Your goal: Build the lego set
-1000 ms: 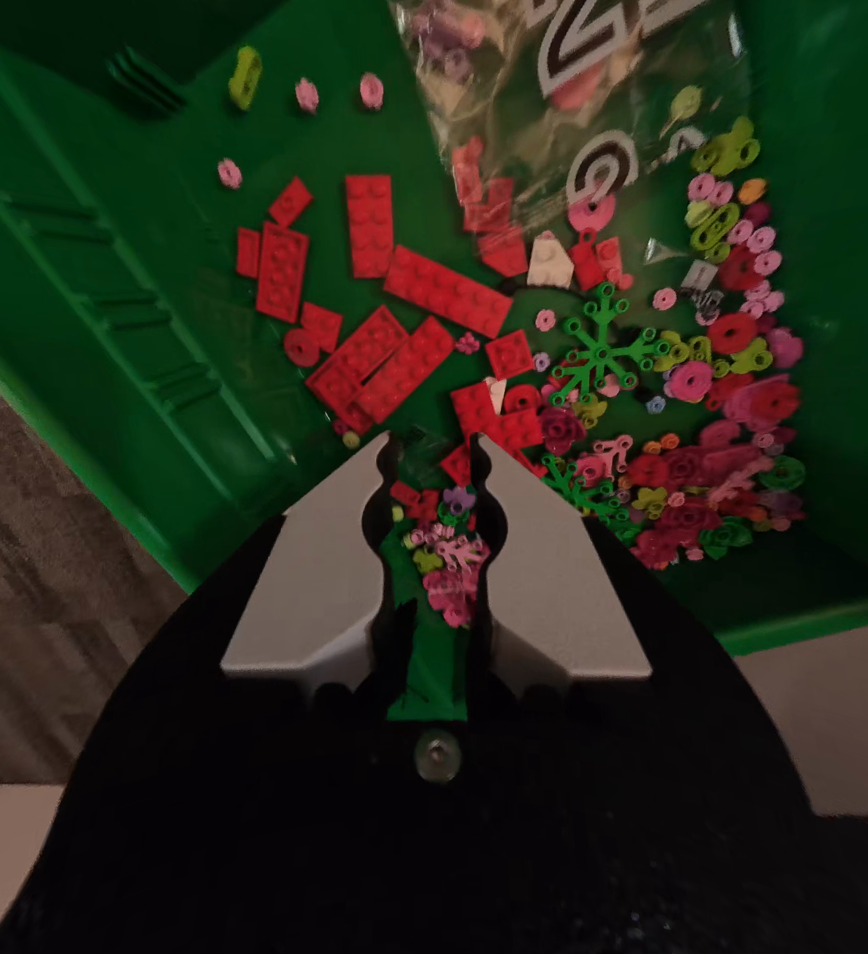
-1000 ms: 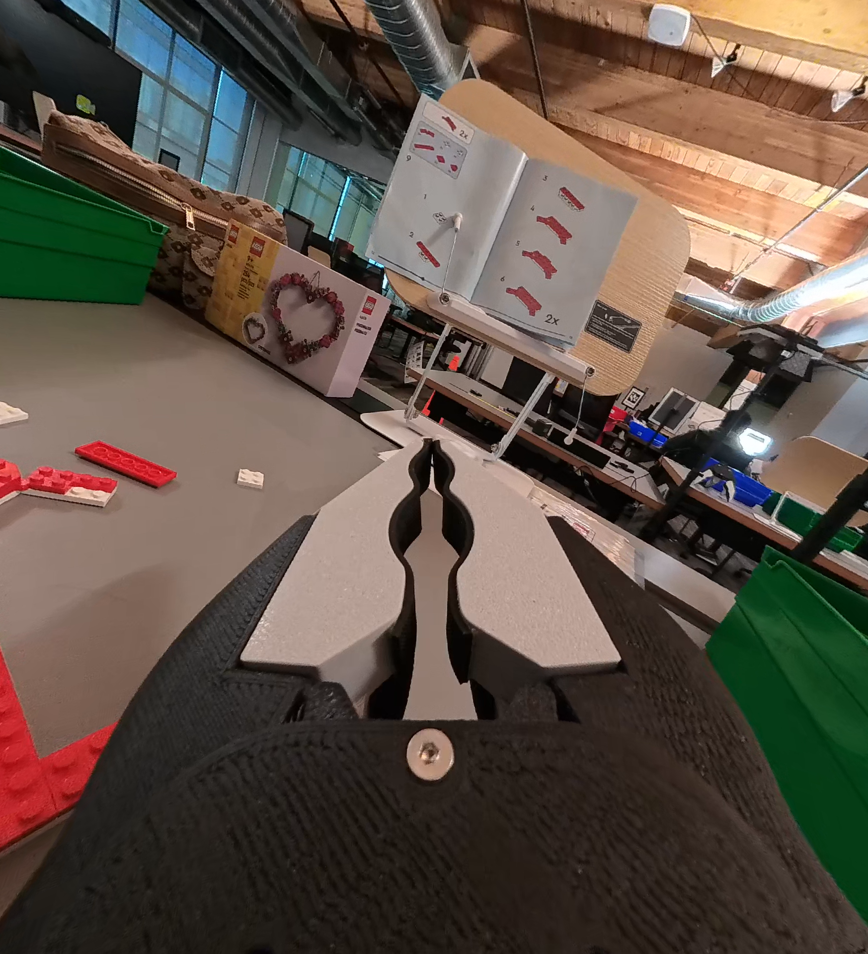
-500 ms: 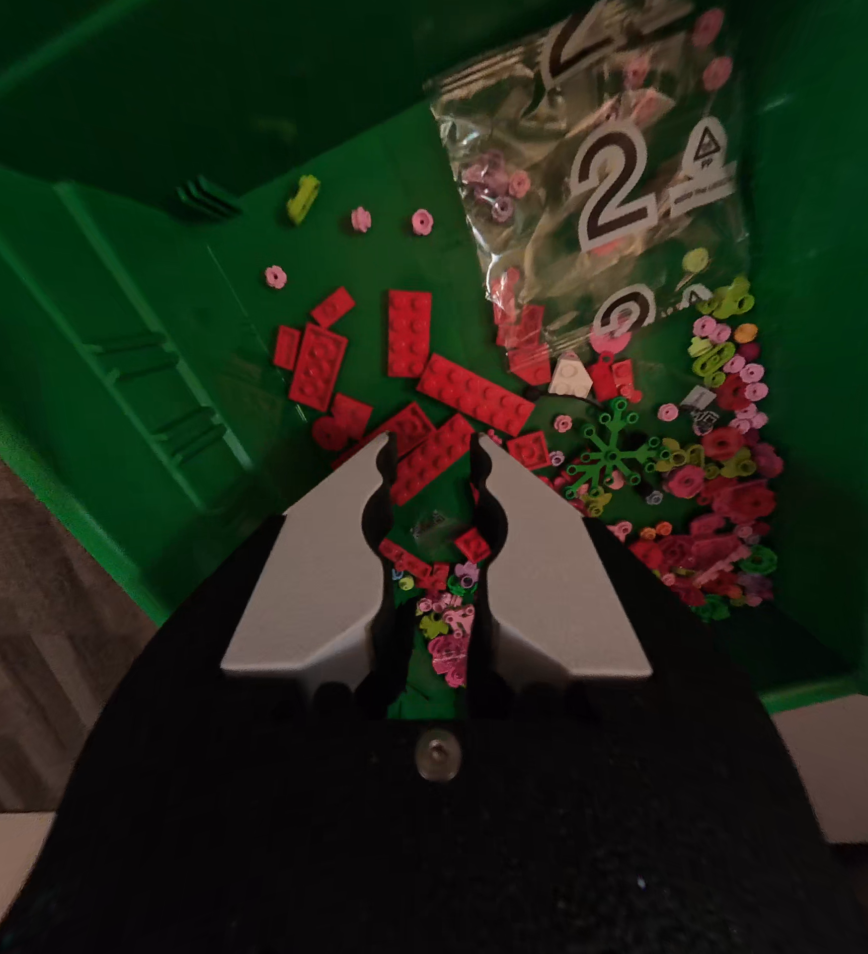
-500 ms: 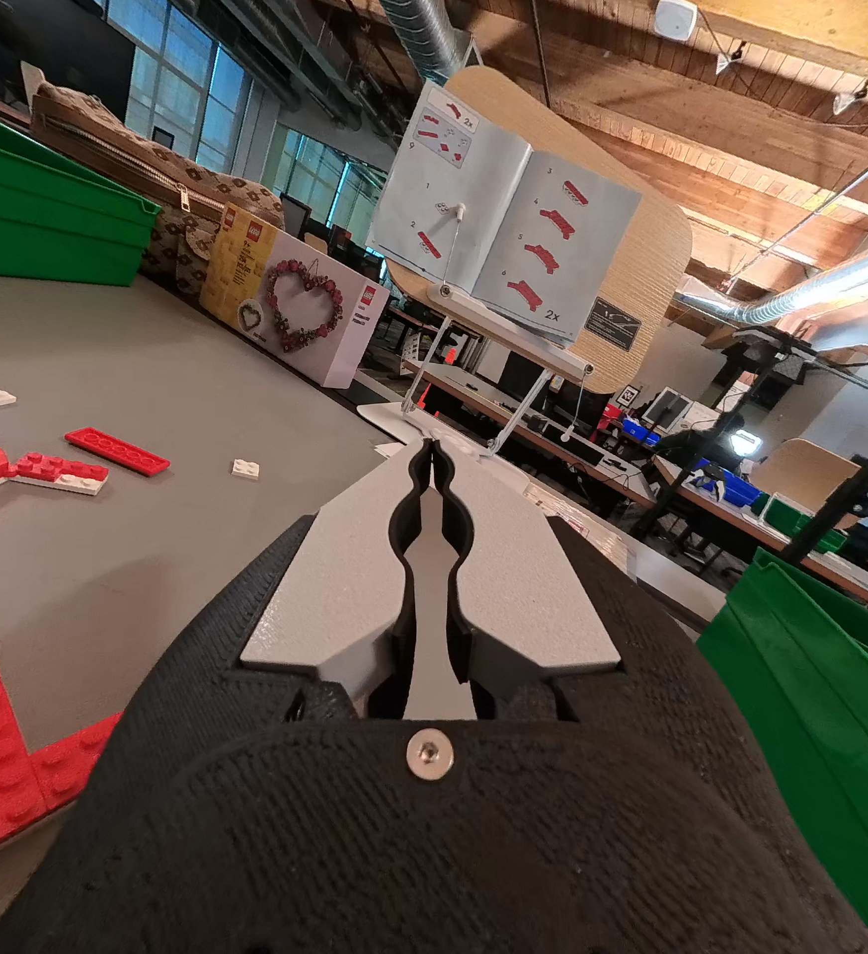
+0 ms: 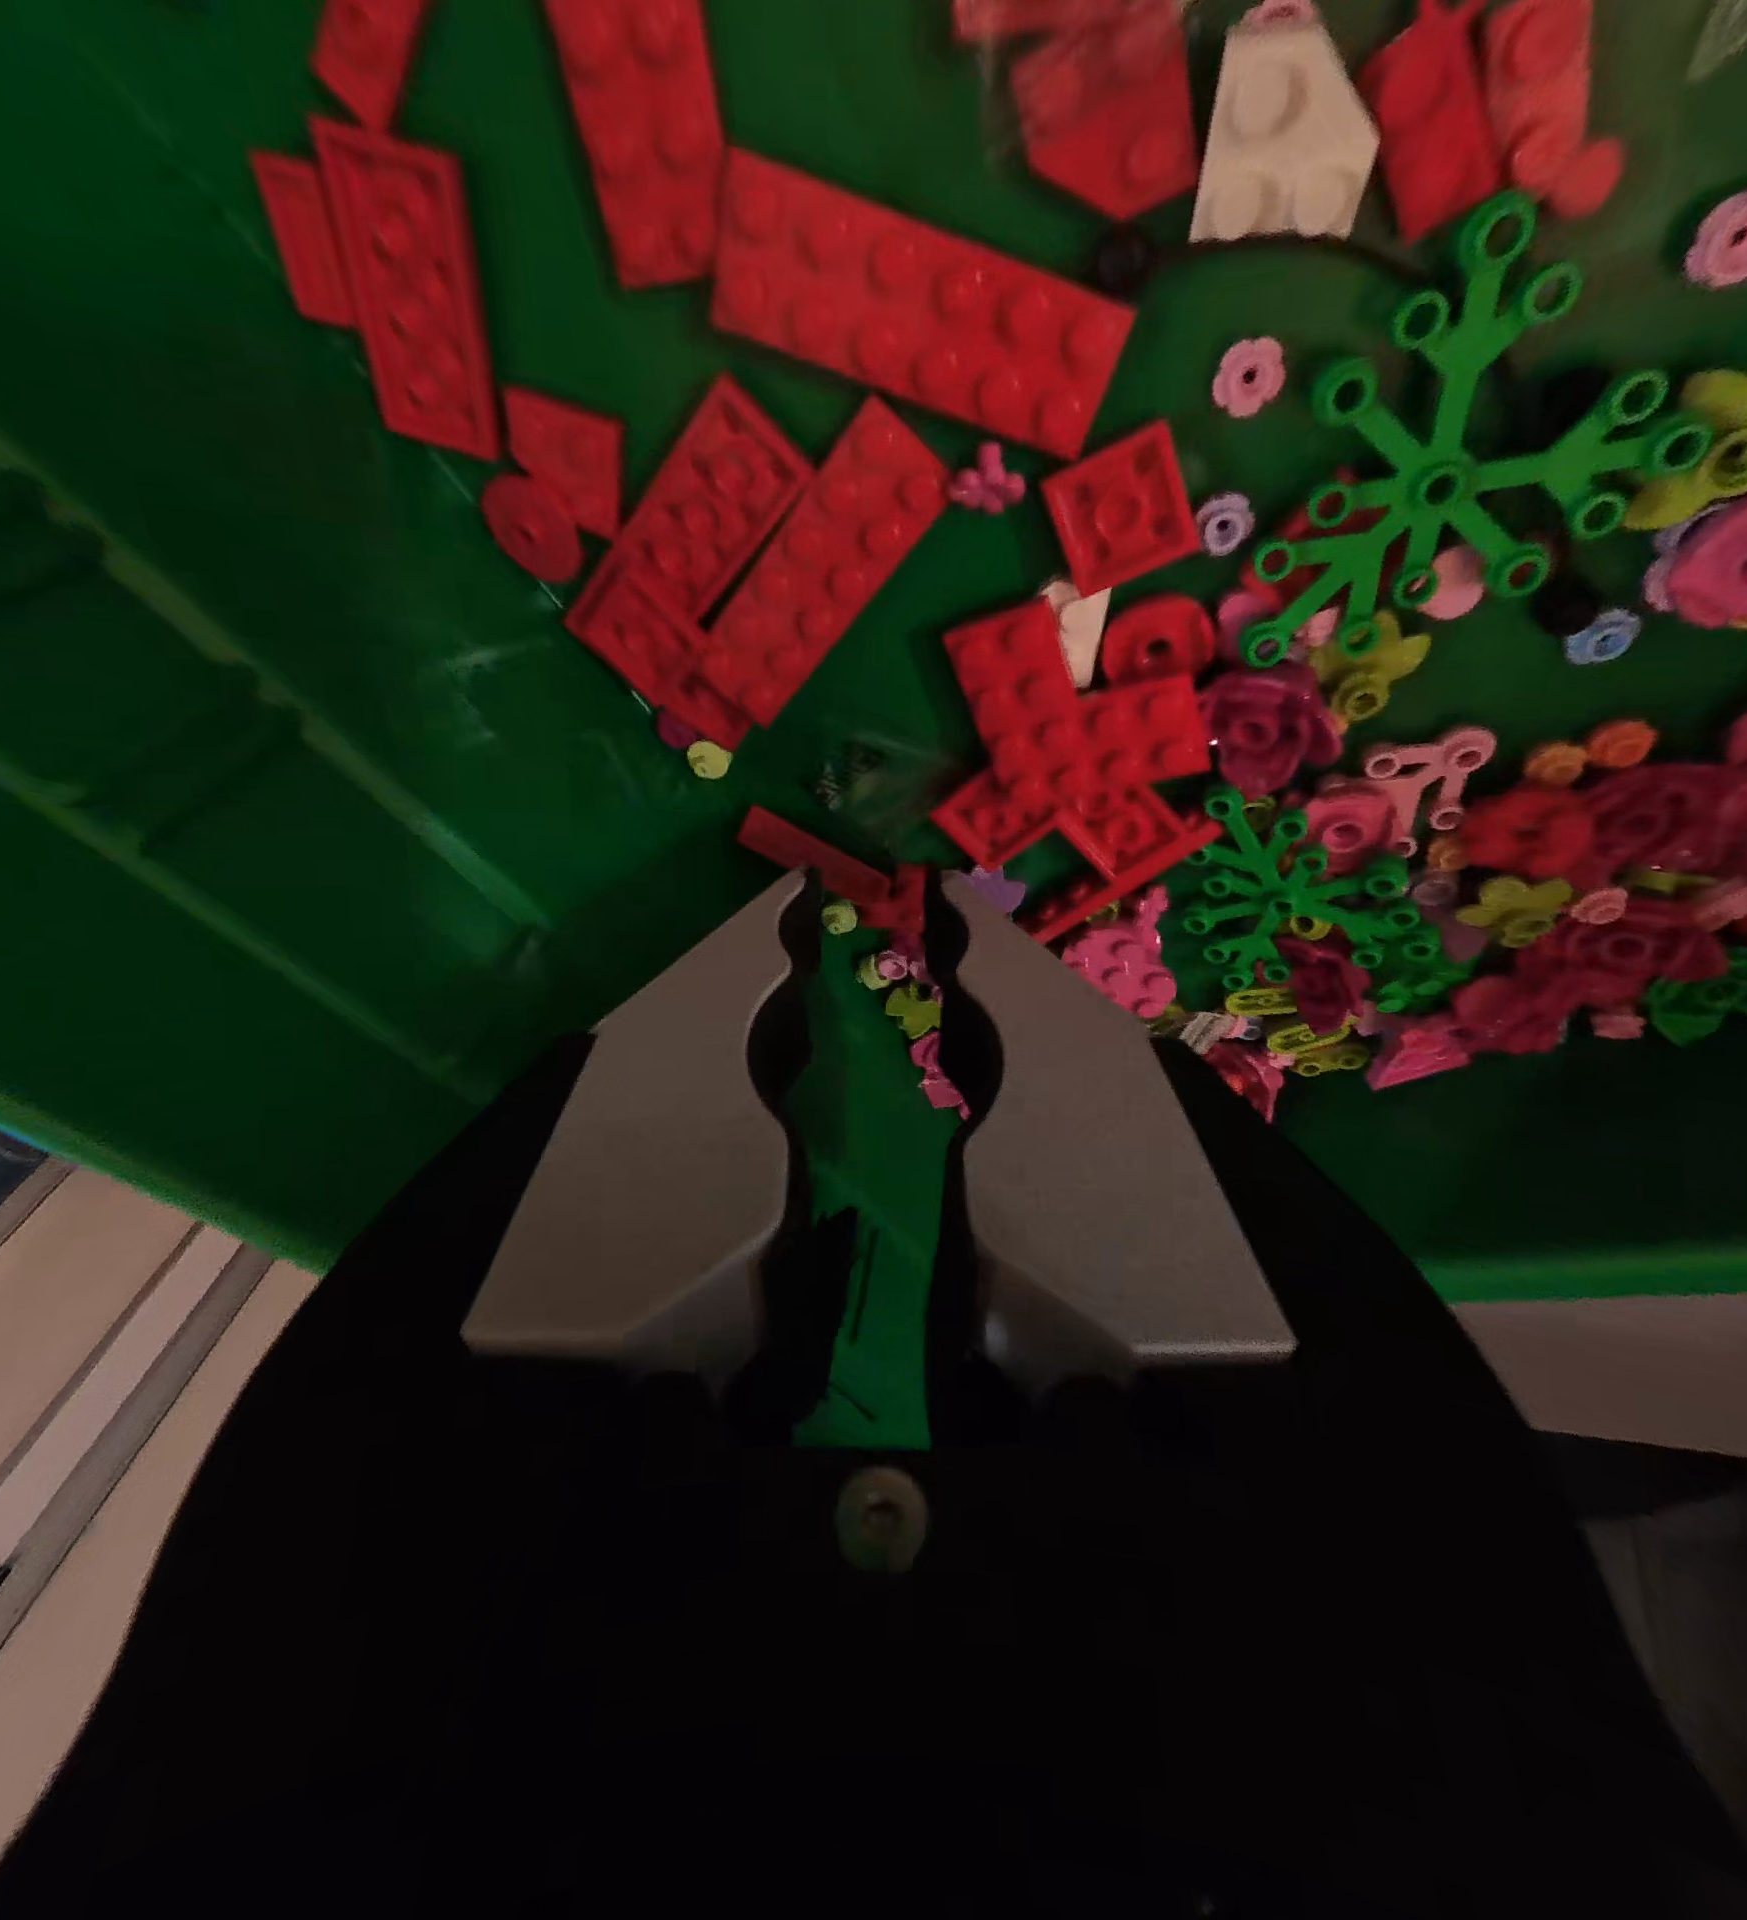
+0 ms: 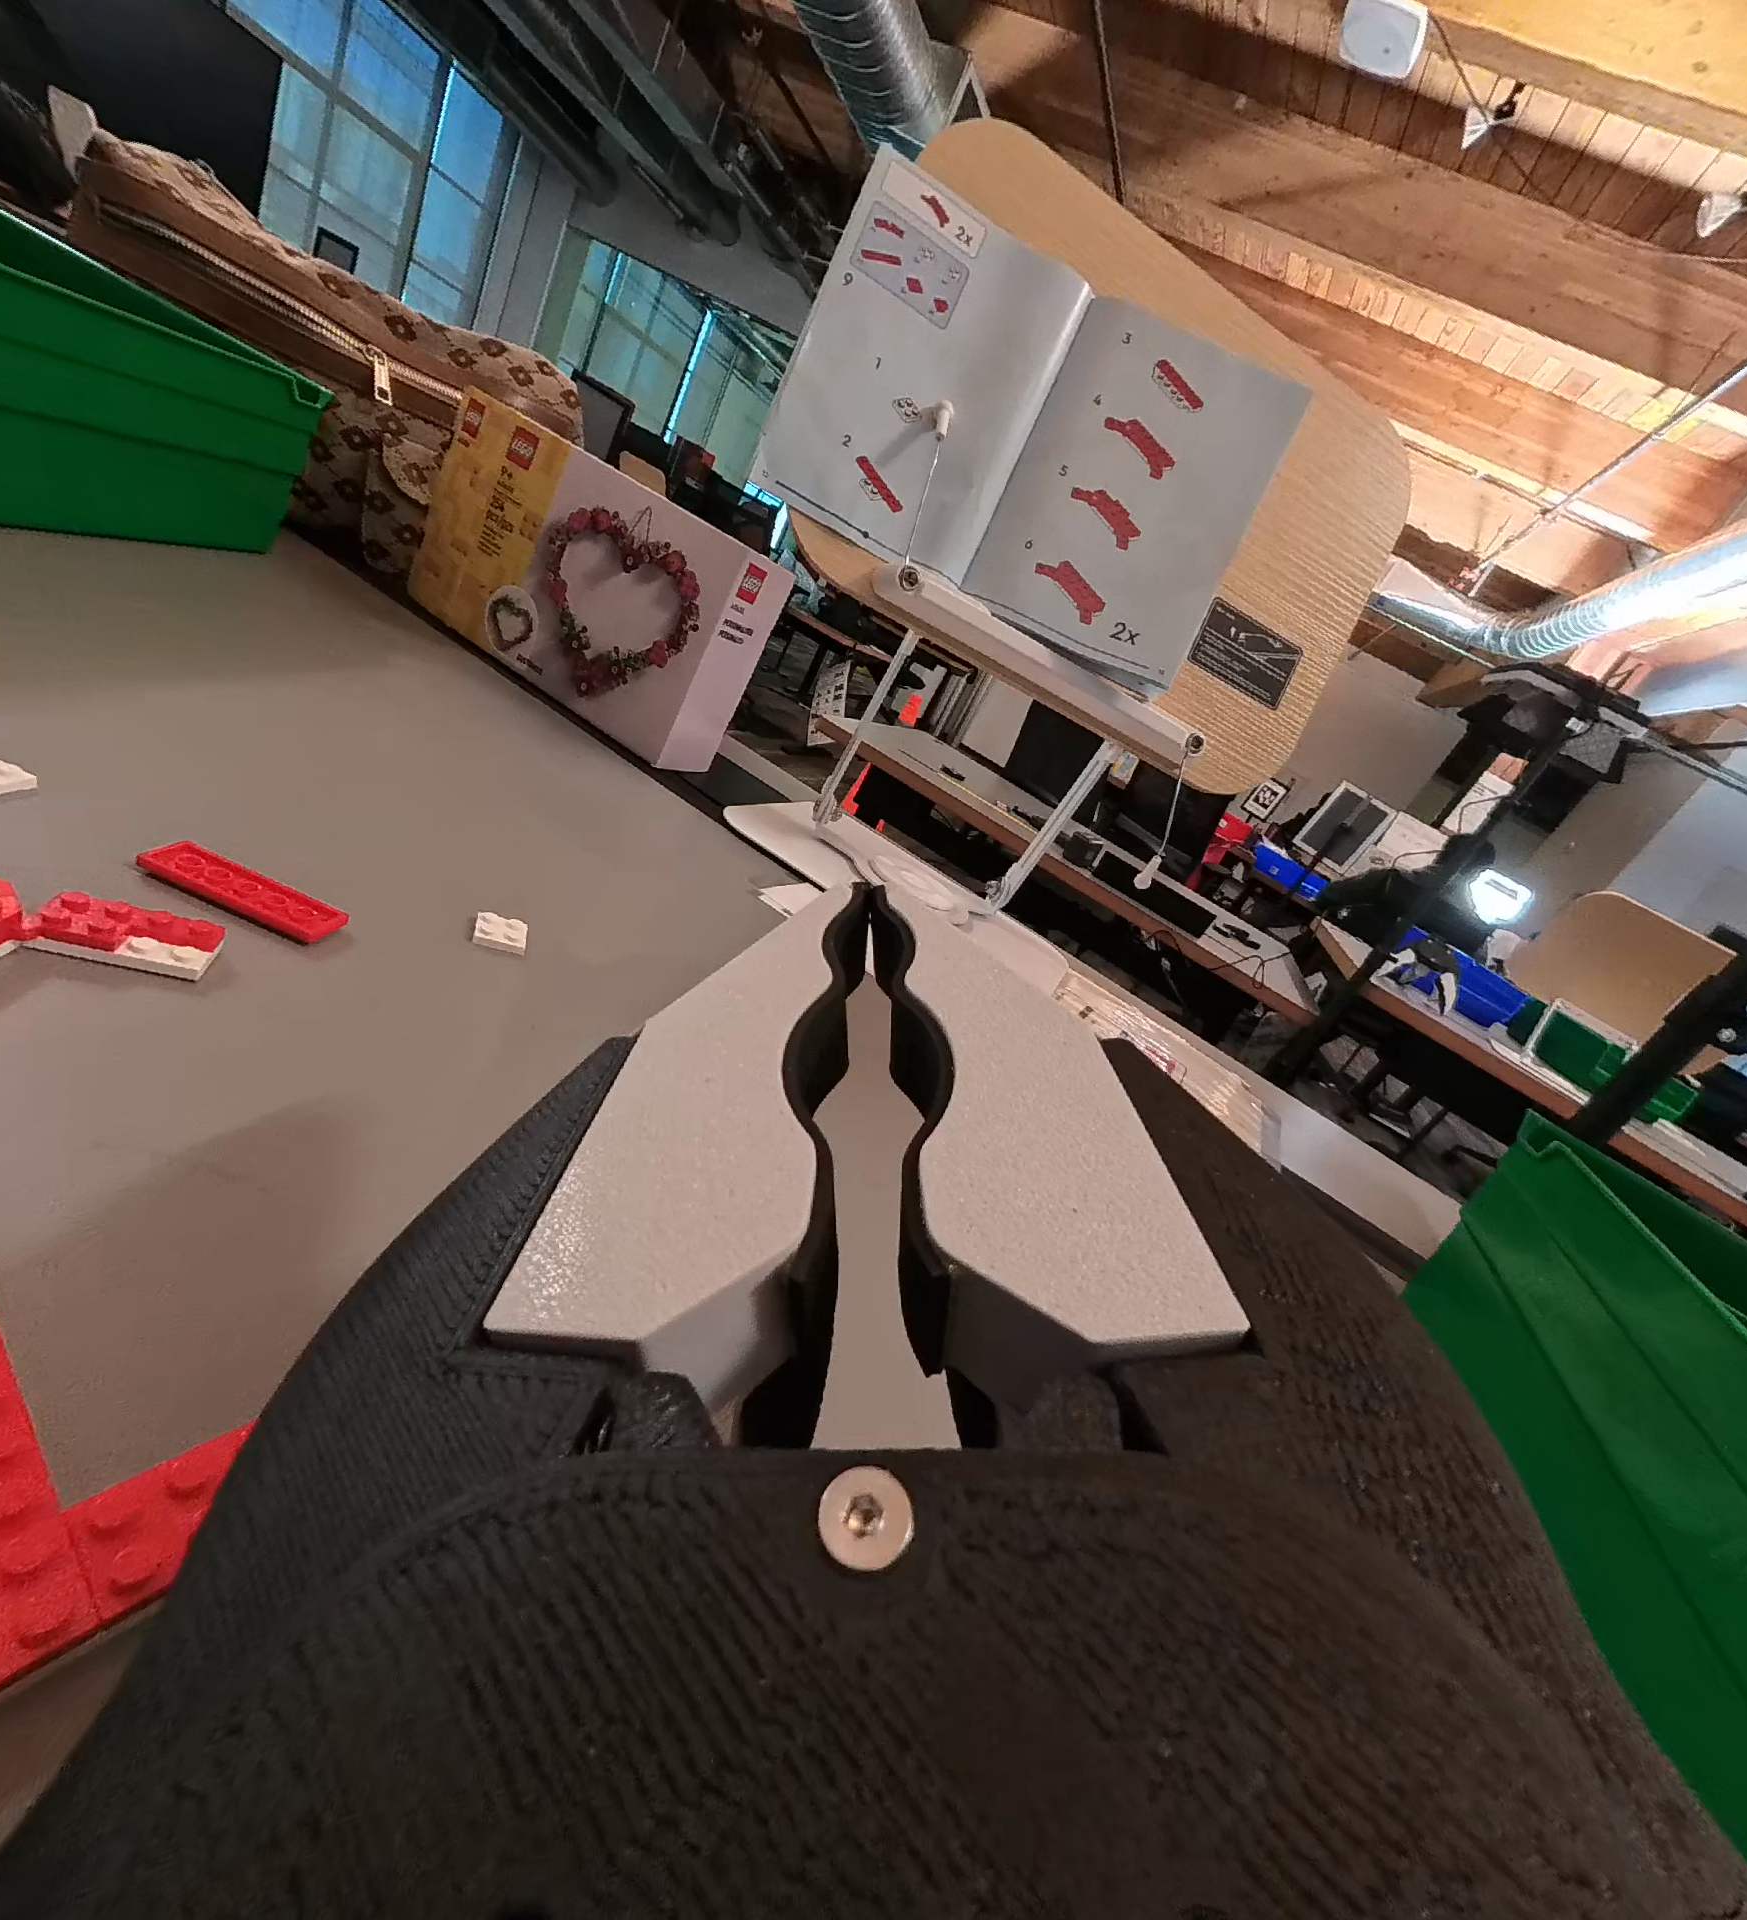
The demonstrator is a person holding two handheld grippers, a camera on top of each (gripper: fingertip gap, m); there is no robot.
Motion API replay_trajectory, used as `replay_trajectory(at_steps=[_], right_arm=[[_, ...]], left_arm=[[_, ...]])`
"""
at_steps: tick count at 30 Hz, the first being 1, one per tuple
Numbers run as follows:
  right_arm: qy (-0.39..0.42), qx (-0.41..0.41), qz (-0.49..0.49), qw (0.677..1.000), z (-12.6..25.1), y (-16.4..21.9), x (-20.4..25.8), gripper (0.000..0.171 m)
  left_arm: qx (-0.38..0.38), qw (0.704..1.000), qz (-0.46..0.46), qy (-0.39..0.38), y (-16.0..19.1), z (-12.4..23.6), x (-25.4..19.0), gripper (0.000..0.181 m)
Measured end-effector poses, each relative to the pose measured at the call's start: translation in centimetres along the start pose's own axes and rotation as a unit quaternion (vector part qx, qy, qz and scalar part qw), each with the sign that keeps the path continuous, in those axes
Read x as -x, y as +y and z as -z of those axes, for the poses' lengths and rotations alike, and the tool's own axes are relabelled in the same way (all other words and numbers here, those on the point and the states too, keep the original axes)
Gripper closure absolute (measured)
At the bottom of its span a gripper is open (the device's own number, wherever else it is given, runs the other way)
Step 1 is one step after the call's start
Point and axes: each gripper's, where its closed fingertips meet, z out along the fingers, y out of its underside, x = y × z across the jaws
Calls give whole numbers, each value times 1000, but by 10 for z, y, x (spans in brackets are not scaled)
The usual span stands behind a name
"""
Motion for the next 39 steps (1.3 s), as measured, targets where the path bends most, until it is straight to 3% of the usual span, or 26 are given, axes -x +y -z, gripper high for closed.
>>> replay_trajectory(at_steps=[13,23,34,39], right_arm=[[-1,-6,-9,1000,1,-2,-1,171],[-3,-10,-14,1000,1,-3,0,171],[-4,-13,-18,1000,2,-4,0,171],[-5,-16,-25,1000,2,-5,-1,171]], left_arm=[[-3,999,24,-23,4,-8,0,168],[-94,991,63,72,-17,1,-9,171],[-29,997,38,-66,3,-1,9,179],[-15,996,47,-71,5,-10,7,181]])
